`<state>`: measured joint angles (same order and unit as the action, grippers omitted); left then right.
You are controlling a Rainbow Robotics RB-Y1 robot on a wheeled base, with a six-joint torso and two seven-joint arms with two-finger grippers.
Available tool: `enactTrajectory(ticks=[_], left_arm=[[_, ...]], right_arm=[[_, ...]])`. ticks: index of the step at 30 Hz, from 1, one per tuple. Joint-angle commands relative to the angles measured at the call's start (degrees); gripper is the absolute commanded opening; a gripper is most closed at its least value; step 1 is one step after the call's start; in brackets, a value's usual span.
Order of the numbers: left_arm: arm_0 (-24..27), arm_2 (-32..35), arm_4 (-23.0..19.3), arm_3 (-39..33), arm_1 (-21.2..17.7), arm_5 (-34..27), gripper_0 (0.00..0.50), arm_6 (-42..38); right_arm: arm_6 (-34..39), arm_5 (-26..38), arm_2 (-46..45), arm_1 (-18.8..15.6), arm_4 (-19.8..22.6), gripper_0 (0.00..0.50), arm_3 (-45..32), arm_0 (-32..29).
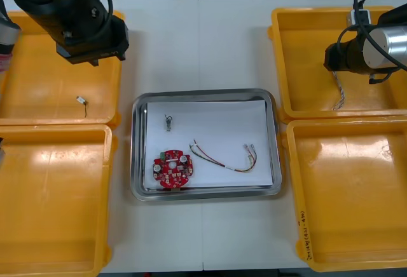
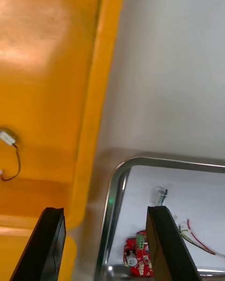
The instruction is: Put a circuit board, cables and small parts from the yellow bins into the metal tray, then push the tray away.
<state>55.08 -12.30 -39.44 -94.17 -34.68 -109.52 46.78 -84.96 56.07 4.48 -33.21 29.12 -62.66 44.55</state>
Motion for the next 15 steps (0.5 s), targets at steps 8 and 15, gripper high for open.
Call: enactTrajectory(ticks=[8,15], left_arm=[[3.63,1.23,-1.52,8.48,-7.42,-0.48,0.500,-3.89],[3.63,1.23,-2.04,13.57,-9.35,0.45,0.500,-2.57]], right_arm=[[-3.99,12.67,-2.73,-1.42,1.91,0.500,-0.71,7.04],[-6.01,17.59,-2.90,-3.71,5.42,0.500,-0.71,7.84]])
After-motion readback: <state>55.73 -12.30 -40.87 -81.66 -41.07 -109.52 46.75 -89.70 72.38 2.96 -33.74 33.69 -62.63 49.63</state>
